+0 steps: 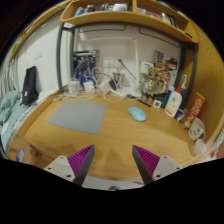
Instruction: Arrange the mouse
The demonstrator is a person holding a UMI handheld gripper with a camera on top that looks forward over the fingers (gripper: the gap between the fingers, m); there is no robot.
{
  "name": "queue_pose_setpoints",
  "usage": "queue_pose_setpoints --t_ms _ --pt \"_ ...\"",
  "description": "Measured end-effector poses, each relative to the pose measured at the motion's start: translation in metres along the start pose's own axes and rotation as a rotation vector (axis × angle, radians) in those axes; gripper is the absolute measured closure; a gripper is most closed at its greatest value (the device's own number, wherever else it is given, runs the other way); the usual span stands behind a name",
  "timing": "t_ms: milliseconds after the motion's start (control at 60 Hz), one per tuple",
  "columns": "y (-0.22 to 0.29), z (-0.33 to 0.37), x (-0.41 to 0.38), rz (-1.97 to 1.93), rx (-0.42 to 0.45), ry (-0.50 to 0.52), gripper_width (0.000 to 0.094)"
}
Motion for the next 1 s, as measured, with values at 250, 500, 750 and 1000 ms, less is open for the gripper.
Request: queue_pose_setpoints --t_ms 250,500,750,1000 --pt "0.017 -0.09 0.073 -0.004 -0.038 -0.072 0.0093" --pt "0.056 -0.182 0.11 0.005 -0.08 -0.034 0.0094" --pt "0.083 -0.239 0.134 -0.032 -0.119 0.009 0.0108" --pt "0.091 -0.257 0.156 -0.127 -0.129 -0.012 0.0246"
Point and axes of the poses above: the point between the fingertips, and its own axes, seen from behind it with the camera up: x to the right, y up, z backward, against the way the camera looks, the point moved 8 cm from there along z, backward, against the way the camera looks, and after that the axes turned 1 degree about x, right-handed, at the moved point
